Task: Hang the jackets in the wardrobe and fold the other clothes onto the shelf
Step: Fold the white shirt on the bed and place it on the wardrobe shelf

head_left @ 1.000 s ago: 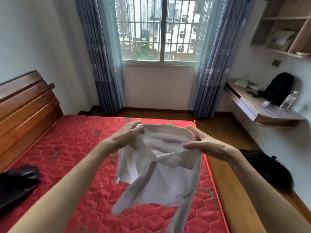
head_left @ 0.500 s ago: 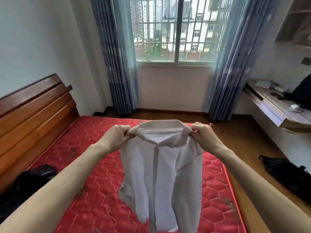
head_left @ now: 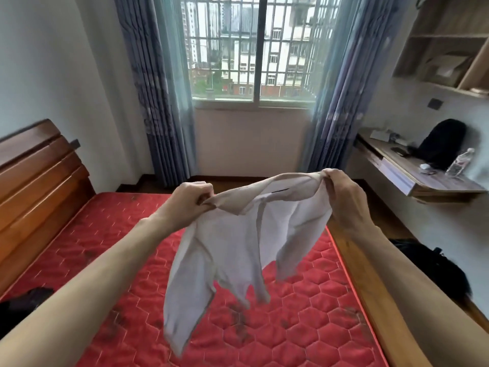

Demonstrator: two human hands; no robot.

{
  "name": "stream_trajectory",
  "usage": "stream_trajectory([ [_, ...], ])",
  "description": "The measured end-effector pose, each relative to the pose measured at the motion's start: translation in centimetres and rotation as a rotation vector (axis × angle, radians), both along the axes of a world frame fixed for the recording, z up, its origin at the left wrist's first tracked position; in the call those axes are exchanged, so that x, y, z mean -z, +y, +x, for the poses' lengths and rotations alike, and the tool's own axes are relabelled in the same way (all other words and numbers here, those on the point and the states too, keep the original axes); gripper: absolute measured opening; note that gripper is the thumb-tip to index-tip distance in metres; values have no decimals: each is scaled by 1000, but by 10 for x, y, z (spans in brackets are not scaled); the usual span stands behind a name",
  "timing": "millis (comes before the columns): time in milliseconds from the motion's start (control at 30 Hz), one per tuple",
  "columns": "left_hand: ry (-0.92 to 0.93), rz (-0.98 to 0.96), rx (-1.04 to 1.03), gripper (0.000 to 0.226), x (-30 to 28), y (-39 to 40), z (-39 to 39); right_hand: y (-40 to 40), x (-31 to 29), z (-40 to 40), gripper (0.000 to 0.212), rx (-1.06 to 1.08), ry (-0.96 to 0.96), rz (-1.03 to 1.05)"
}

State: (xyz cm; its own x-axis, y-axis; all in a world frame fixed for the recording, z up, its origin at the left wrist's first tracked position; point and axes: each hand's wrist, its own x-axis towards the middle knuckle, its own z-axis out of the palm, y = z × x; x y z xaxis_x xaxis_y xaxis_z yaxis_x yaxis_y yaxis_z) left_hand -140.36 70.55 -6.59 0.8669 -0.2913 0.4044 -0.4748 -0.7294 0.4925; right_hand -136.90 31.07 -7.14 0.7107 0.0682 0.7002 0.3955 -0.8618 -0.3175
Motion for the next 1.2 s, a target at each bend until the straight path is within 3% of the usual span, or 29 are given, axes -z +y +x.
stream_trajectory([
  [100, 3, -235, -69, 14, 9, 9, 8, 4, 6, -6, 24, 71, 81, 143],
  [200, 110, -400, -123, 27, 21, 3, 12, 20, 9, -14, 22, -30, 110, 281],
  [267, 122, -488, -169, 37, 27, -3, 10, 22, 7, -21, 23, -55, 137, 228],
  [367, 88, -407, -178, 35, 30, 9, -5, 4, 11, -31, 44, 43, 183, -112],
  [433, 82, -273, -139, 33, 30, 22, -17, -14, 17, -42, 65, -22, 99, -339],
  [500, 110, -187, -100, 32, 29, 26, -31, -27, 24, -60, 55, -147, 25, -300],
  [567, 165, -181, -41, 31, 19, 22, -44, -30, 25, -80, 50, -134, 10, -243],
  [633, 324, -194, 16, 35, 0, 21, -52, -27, 17, -97, 50, -224, 169, -120],
  [733, 674, -134, 81, 45, -34, 26, -63, -28, -17, -116, 40, -444, 607, 161],
  [833, 933, -352, 51, 24, -49, 29, -63, -38, -44, -120, 38, -577, 1023, 412],
  [900, 976, -421, 22, 14, -45, 31, -57, -38, -46, -110, 36, -584, 1160, 411],
  [1000, 986, -321, 109, 18, -19, 34, -45, -31, -26, -83, 25, -529, 1162, 304],
  [1200, 934, -412, -158, 28, 102, 38, -4, -14, 114, -11, 24, -341, 996, 170],
])
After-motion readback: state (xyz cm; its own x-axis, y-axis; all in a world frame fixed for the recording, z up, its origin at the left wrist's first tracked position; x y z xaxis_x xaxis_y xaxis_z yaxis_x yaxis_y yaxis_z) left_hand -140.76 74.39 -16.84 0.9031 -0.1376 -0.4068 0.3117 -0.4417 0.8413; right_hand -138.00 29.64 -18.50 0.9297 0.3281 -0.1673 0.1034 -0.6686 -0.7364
